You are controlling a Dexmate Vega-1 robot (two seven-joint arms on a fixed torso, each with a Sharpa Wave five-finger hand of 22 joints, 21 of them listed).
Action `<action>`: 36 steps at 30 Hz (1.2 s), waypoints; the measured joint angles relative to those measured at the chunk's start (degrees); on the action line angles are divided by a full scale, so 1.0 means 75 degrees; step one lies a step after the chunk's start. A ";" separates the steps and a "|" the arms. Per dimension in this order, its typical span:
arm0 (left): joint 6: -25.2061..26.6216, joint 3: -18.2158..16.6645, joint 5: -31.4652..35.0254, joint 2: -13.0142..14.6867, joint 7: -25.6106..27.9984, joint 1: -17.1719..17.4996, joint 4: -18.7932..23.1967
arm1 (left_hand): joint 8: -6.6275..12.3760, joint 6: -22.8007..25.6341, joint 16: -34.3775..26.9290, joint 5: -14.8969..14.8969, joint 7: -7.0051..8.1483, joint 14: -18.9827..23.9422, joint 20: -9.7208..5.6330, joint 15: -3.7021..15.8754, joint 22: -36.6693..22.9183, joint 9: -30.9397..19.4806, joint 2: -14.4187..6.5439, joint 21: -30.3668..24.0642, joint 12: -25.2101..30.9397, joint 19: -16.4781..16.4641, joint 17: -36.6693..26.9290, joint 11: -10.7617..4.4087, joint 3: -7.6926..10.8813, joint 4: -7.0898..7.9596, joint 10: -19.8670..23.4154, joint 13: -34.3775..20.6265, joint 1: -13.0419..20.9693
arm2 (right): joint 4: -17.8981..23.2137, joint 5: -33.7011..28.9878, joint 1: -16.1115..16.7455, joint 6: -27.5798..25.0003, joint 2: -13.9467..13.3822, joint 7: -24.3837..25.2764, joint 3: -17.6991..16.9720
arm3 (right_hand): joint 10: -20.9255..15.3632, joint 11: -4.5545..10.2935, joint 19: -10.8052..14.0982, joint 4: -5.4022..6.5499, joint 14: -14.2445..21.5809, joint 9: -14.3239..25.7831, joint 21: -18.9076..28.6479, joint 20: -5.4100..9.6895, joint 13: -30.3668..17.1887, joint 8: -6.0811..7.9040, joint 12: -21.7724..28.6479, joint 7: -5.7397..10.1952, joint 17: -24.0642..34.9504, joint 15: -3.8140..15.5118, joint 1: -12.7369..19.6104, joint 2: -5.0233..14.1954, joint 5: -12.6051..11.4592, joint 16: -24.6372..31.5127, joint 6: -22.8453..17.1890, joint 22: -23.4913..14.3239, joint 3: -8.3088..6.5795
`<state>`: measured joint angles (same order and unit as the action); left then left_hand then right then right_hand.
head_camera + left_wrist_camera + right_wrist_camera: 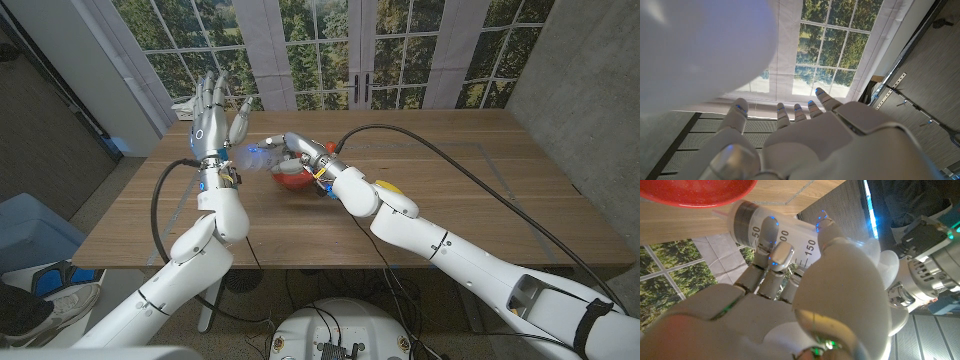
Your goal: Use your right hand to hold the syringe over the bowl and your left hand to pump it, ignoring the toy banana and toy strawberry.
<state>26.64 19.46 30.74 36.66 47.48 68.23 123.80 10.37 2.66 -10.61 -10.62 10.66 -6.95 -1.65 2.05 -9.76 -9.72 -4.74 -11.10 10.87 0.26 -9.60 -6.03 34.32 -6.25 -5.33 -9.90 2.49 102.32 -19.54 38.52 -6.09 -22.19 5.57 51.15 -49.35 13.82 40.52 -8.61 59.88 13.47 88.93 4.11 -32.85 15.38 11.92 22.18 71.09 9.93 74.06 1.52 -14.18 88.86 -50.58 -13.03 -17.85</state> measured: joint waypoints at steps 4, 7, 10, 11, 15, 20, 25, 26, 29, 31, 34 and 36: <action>-0.0260 -0.0147 -0.0178 0.0011 -0.0037 0.0154 0.0089 | 0.0000 0.0000 0.0000 0.0000 0.0000 0.0000 0.0000 0.0000 0.0000 0.0000 -0.0002 0.0000 0.0000 0.0000 0.0000 0.0000 0.0000 0.0000 0.0000 0.0006 0.0002 | -0.0046 -0.0010 0.0000 0.0018 0.0022 0.0102 -0.0015 | 0.0000 0.0000 0.0000 0.0001 0.0000 0.0035 0.0000 0.0000 -0.0001 -0.0020 0.0000 0.0000 0.0000 0.0000 0.0000 0.0000 0.0000 0.0000 0.0000 0.0002 -0.0001; -0.0436 -0.0226 -0.0289 0.0002 -0.0051 0.0244 0.0130 | 0.0000 0.0000 0.0000 0.0000 -0.0001 0.0000 0.0000 0.0000 0.0000 0.0000 -0.0002 0.0000 0.0000 0.0000 0.0000 0.0000 -0.0020 0.0020 0.0000 0.0006 0.0002 | -0.0083 -0.0040 0.0000 0.0046 0.0031 0.0179 -0.0021 | 0.0000 0.0000 0.0000 0.0001 0.0000 0.0035 0.0000 0.0000 -0.0001 -0.0027 0.0000 -0.0001 0.0000 0.0000 0.0000 0.0000 0.0001 0.0000 0.0000 0.0002 -0.0001; -0.0533 -0.0306 -0.0339 -0.0027 -0.0053 0.0345 0.0188 | 0.0000 0.0000 0.0000 0.0000 -0.0001 0.0000 0.0001 0.0000 0.0000 0.0000 -0.0002 0.0000 0.0000 0.0001 0.0000 0.0000 -0.0020 0.0020 0.0000 0.0006 0.0002 | -0.0134 -0.0080 0.0001 0.0083 0.0055 0.0303 -0.0032 | 0.0000 0.0000 0.0000 0.0001 0.0000 0.0036 0.0000 0.0000 -0.0001 -0.0028 0.0000 -0.0001 0.0000 0.0000 0.0000 0.0000 0.0001 0.0000 0.0000 0.0002 -0.0001; -0.0706 -0.0352 -0.0429 -0.0044 -0.0054 0.0396 0.0209 | 0.0000 0.0000 0.0000 0.0000 -0.0001 0.0000 0.0000 0.0000 0.0000 0.0000 -0.0002 0.0000 0.0000 0.0000 0.0000 0.0000 -0.0020 0.0020 0.0000 0.0006 0.0002 | -0.0165 -0.0091 0.0002 0.0093 0.0068 0.0335 -0.0036 | 0.0000 0.0000 0.0000 0.0001 0.0000 0.0035 0.0000 0.0000 -0.0001 -0.0028 0.0000 -0.0001 0.0000 0.0000 0.0000 0.0000 0.0001 0.0000 0.0000 0.0002 -0.0001; -0.0979 -0.0470 -0.0562 -0.0081 -0.0058 0.0528 0.0255 | 0.0000 0.0000 0.0000 0.0000 -0.0001 0.0000 0.0001 0.0000 0.0000 0.0000 -0.0002 0.0000 0.0000 0.0001 0.0000 0.0000 -0.0020 0.0020 -0.0001 0.0006 0.0002 | -0.0289 -0.0148 0.0002 0.0187 0.0105 0.0524 -0.0052 | 0.0000 0.0000 0.0000 0.0001 0.0000 0.0035 0.0000 -0.0001 -0.0002 -0.0044 0.0000 -0.0013 0.0000 0.0000 0.0000 0.0000 0.0001 0.0000 -0.0011 0.0001 -0.0001; -0.1394 -0.0616 -0.0776 -0.0112 -0.0116 0.0663 0.0264 | -0.0030 -0.0029 0.0000 0.0000 0.0028 0.0000 0.0000 0.0000 0.0000 0.0000 -0.0002 0.0000 0.0000 -0.0053 -0.0001 -0.0009 -0.0020 0.0020 0.0046 0.0005 0.0002 | -0.0419 -0.0238 0.0017 0.0258 0.0149 0.0772 -0.0090 | 0.0000 0.0000 0.0000 0.0001 0.0000 0.0035 0.0000 -0.0001 -0.0002 -0.0056 0.0000 -0.0013 0.0000 0.0000 0.0000 0.0000 0.0002 0.0000 -0.0012 0.0000 -0.0001; -0.2028 -0.0821 -0.1178 -0.0147 -0.0242 0.0802 0.0154 | -0.0030 -0.0055 0.0000 0.0000 0.0054 0.0028 0.0028 -0.0029 0.0000 0.0000 -0.0032 0.0000 0.0000 -0.0080 -0.0017 -0.0013 -0.0020 0.0020 0.0096 0.0005 -0.0028 | -0.0507 -0.0323 0.0052 0.0293 0.0176 0.1012 -0.0136 | 0.0000 0.0000 -0.0030 0.0001 0.0000 0.0034 0.0000 -0.0031 -0.0003 -0.0075 0.0000 0.0005 0.0000 0.0000 0.0000 0.0000 0.0003 0.0000 -0.0056 -0.0001 -0.0001; -0.2028 -0.0834 -0.1178 -0.0150 -0.0242 0.0810 0.0143 | -0.0030 -0.0055 0.0000 0.0000 0.0054 0.0040 0.0028 -0.0041 0.0000 0.0000 -0.0032 0.0000 0.0000 -0.0080 -0.0021 -0.0013 -0.0020 0.0020 0.0096 0.0005 -0.0028 | -0.0507 -0.0331 0.0052 0.0300 0.0176 0.1032 -0.0136 | 0.0000 0.0000 -0.0030 0.0001 0.0000 0.0034 0.0000 -0.0031 -0.0004 -0.0080 0.0000 0.0005 0.0000 0.0000 0.0000 0.0000 0.0003 0.0000 -0.0056 -0.0001 -0.0001; -0.2028 -0.0970 -0.1178 -0.0172 -0.0242 0.0891 0.0035 | -0.0030 -0.0055 0.0000 0.0000 0.0054 0.0041 -0.0013 -0.0042 0.0000 0.0000 -0.0032 0.0000 0.0000 -0.0122 -0.0020 -0.0013 -0.0020 0.0020 0.0095 0.0005 -0.0028 | -0.0507 -0.0385 0.0052 0.0368 0.0176 0.1194 -0.0136 | 0.0000 0.0000 -0.0030 0.0001 0.0000 0.0034 0.0000 -0.0031 -0.0005 -0.0085 -0.0002 0.0006 0.0000 0.0000 0.0000 0.0000 0.0004 0.0000 -0.0057 -0.0021 -0.0001; -0.2968 -0.1065 -0.1811 -0.0185 -0.0522 0.0938 -0.0036 | -0.0030 -0.0055 0.0001 0.0000 0.0054 0.0041 -0.0013 -0.0042 0.0000 0.0014 -0.0032 0.0000 0.0000 -0.0121 -0.0020 -0.0013 -0.0020 0.0020 0.0095 0.0005 -0.0028 | -0.0680 -0.0416 0.0068 0.0472 0.0186 0.1313 -0.0196 | 0.0000 0.0000 -0.0033 0.0001 0.0000 0.0034 0.0000 -0.0028 -0.0009 -0.0085 -0.0002 0.0017 0.0000 0.0000 0.0000 0.0000 0.0005 0.0000 -0.0068 -0.0022 -0.0001; -0.3354 -0.1167 -0.2081 -0.0217 -0.0692 0.0999 -0.0132 | -0.0030 -0.0055 0.0031 0.0000 0.0054 0.0041 -0.0013 -0.0041 0.0000 0.0017 -0.0032 0.0000 0.0000 -0.0121 -0.0020 -0.0013 -0.0020 0.0020 0.0095 0.0004 -0.0028 | -0.0808 -0.0483 0.0066 0.0651 0.0189 0.1535 -0.0228 | 0.0000 0.0000 -0.0058 0.0001 0.0000 0.0034 0.0001 -0.0002 -0.0045 -0.0086 -0.0004 0.0017 0.0000 0.0000 0.0000 0.0000 0.0005 0.0000 -0.0068 -0.0007 -0.0001; -0.3559 -0.1223 -0.2251 -0.0239 -0.0812 0.1024 -0.0180 | -0.0030 -0.0055 0.0031 0.0000 0.0054 0.0041 -0.0013 -0.0042 0.0000 0.0017 -0.0032 0.0000 0.0000 -0.0121 -0.0020 -0.0013 -0.0020 0.0020 0.0095 0.0004 -0.0028 | -0.0909 -0.0523 0.0058 0.0759 0.0191 0.1659 -0.0252 | 0.0000 0.0000 -0.0058 0.0001 0.0000 0.0034 0.0001 -0.0003 -0.0046 -0.0086 -0.0003 0.0017 0.0000 0.0000 0.0000 0.0000 0.0005 0.0000 -0.0068 -0.0002 -0.0001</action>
<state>-0.06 10.29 13.86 34.87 41.39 75.92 122.45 10.15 2.25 -10.37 -10.62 11.06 -6.64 -1.75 1.73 -9.76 -9.59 -4.98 -11.10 10.87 -0.65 -9.75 -6.13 34.17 -6.11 -4.61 -9.87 2.28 95.51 -23.46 38.96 -0.40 -20.75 18.01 49.26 -49.35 13.82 40.08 -8.60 59.88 13.72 88.94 4.09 -33.20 14.73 11.90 22.31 71.09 9.93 74.06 1.52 -14.14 88.86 -51.09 -13.05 -17.86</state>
